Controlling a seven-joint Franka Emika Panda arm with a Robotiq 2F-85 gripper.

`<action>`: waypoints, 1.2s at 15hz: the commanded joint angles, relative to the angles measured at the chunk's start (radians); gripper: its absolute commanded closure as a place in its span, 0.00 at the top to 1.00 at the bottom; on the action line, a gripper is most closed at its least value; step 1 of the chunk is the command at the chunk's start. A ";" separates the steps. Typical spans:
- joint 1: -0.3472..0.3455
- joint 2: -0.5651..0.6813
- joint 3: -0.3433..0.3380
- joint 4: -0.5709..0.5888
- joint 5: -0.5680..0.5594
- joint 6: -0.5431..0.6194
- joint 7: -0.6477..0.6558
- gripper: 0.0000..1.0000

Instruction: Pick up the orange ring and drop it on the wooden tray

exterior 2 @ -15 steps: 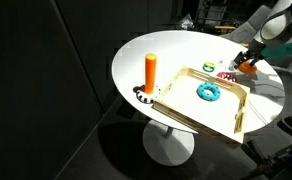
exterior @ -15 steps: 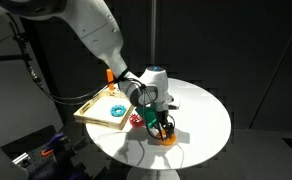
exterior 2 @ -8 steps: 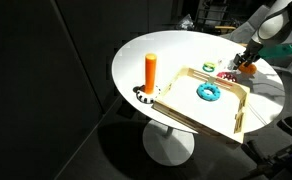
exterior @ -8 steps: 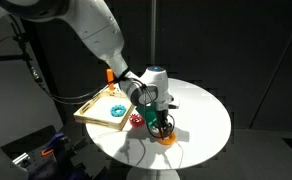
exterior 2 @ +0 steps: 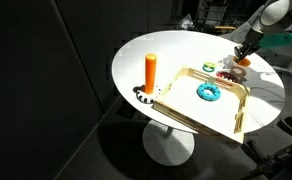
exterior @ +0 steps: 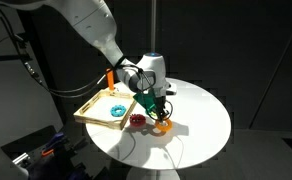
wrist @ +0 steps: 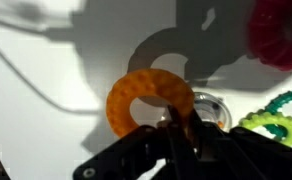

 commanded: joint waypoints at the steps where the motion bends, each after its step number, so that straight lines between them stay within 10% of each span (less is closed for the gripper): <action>1: 0.068 -0.125 -0.003 -0.071 -0.003 -0.052 0.042 0.04; 18: 0.258 -0.457 0.159 -0.281 0.067 -0.306 0.114 0.06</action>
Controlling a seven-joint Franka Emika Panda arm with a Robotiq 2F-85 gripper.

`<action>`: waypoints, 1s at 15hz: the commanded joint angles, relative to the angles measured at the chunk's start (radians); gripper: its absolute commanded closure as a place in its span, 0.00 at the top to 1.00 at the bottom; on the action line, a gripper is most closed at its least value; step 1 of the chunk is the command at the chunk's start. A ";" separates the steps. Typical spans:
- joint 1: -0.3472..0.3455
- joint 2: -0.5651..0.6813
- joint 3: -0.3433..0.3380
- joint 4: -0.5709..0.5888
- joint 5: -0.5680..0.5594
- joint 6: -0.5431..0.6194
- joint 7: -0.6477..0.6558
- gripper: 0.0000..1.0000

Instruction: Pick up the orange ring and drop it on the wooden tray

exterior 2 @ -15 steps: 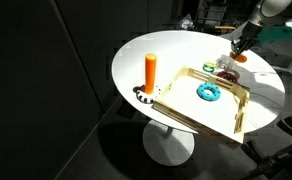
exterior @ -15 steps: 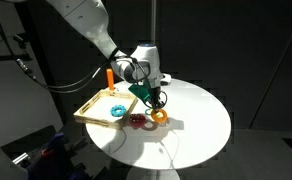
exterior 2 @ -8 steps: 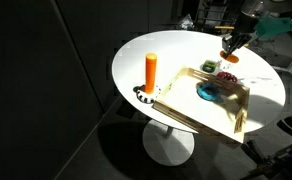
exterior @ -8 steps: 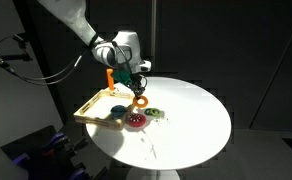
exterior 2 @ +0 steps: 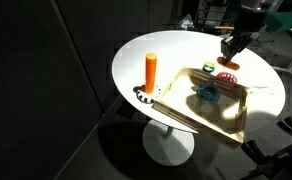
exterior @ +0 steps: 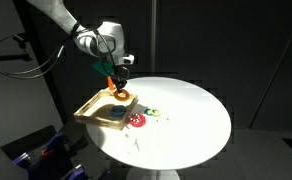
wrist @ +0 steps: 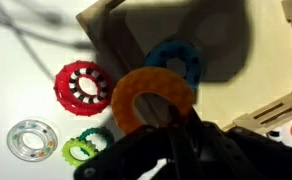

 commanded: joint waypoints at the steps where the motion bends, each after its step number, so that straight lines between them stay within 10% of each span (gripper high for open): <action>1: 0.026 -0.066 0.015 -0.044 -0.013 -0.057 0.022 0.35; 10: 0.030 -0.126 0.006 -0.022 -0.105 -0.308 0.017 0.97; 15: 0.027 -0.128 0.007 -0.020 -0.097 -0.345 0.010 1.00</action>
